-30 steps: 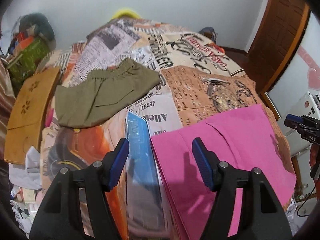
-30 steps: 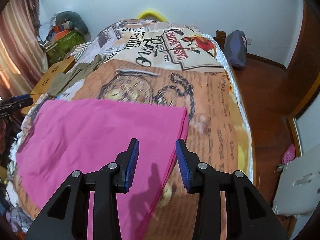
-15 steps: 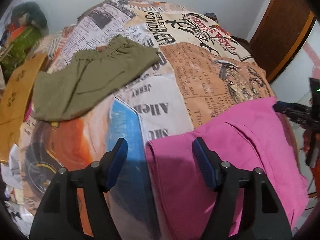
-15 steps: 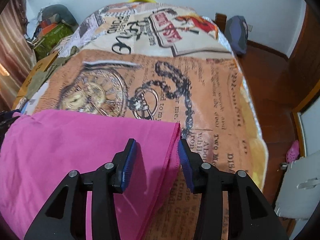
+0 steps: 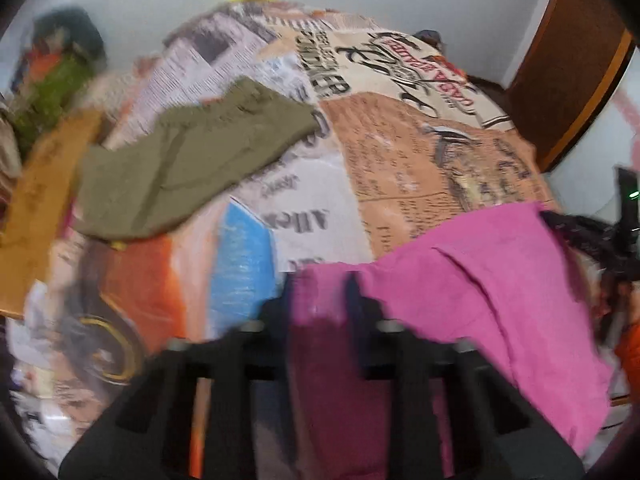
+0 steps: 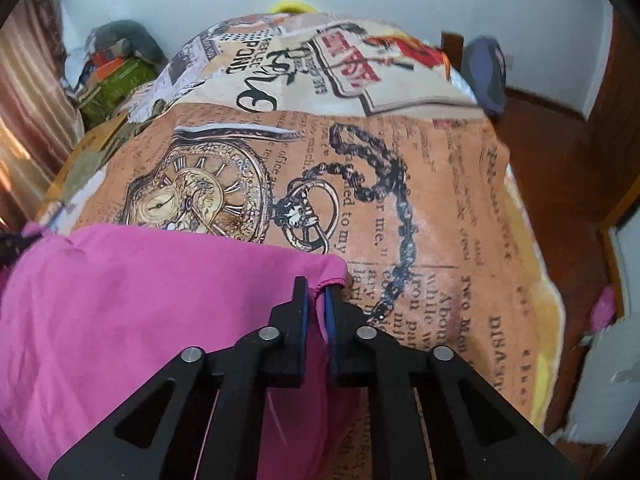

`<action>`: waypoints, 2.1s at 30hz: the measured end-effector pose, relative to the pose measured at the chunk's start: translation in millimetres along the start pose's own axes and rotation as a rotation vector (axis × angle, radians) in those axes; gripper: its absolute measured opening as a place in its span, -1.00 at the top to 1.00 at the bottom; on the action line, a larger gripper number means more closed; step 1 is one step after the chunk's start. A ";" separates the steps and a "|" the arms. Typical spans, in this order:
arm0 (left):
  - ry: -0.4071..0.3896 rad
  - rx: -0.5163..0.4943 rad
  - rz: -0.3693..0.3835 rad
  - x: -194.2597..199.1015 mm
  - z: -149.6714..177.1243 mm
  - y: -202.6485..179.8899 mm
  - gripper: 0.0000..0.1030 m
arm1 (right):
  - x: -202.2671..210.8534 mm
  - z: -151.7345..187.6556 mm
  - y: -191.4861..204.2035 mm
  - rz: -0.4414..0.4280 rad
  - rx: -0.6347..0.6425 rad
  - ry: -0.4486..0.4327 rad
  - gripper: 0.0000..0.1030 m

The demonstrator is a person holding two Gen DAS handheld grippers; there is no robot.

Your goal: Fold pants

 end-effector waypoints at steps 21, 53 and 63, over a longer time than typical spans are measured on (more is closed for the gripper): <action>-0.122 -0.061 -0.025 65.2 -15.9 -3.1 -0.11 | 66.6 -14.9 48.6 -0.136 0.042 -0.025 0.29; 0.084 -0.025 0.085 -5.3 8.5 21.2 -0.16 | 21.8 -46.1 127.7 -0.178 0.246 0.046 0.04; 0.061 0.007 0.138 1.7 19.7 27.9 -0.16 | -22.8 -46.7 144.9 -0.241 0.333 0.122 0.19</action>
Point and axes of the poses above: each gripper's, at about its wrist camera, not at the fingertips, and x roughly against the way its jaws point, y to its left, z to its underside, the point moved 1 cm from there along -x, roughly the way its jaws point, and after that the axes turned 1 degree about -x, right-handed, at the moved point
